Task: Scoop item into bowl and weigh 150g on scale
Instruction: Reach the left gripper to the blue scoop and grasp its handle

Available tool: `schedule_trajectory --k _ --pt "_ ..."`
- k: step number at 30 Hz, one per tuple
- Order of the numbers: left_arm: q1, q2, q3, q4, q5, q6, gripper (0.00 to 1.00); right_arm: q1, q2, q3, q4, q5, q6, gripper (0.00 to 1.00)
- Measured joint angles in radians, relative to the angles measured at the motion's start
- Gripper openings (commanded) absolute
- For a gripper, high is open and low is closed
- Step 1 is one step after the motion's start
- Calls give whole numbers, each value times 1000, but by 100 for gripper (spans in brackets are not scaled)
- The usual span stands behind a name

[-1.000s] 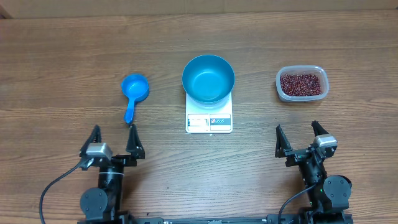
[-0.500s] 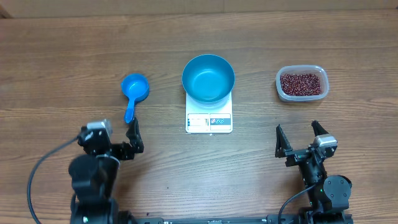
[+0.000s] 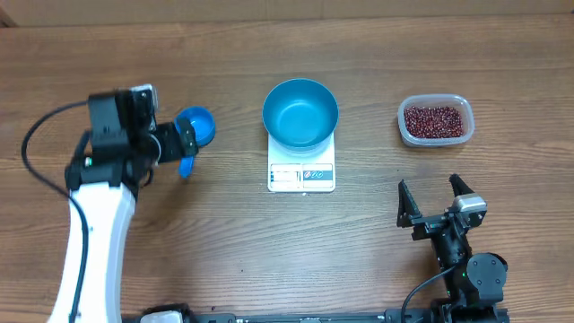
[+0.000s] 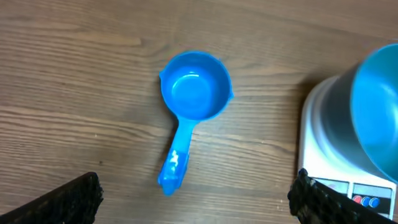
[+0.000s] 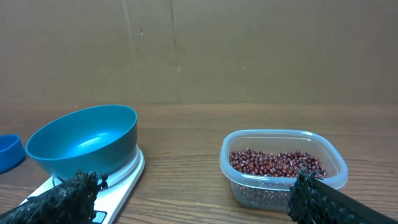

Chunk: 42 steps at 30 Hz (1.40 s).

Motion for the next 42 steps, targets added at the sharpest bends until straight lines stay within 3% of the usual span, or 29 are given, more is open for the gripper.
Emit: schedule_trajectory --k 6,16,23,31,37,42 --pt "0 161 28 2 0 11 100 0 0 0 0 1 0 100" --pt "0 264 28 8 0 24 100 0 0 0 0 0 0 100" --pt "-51 285 28 16 -36 177 100 0 0 0 1 0 0 100" --pt "-132 364 29 52 -163 224 100 0 0 0 0 0 0 100" --pt "-124 421 29 71 -201 215 96 0 0 0 0 1 0 100" --pt "-124 476 29 101 -217 197 82 0 0 0 0 0 0 100"
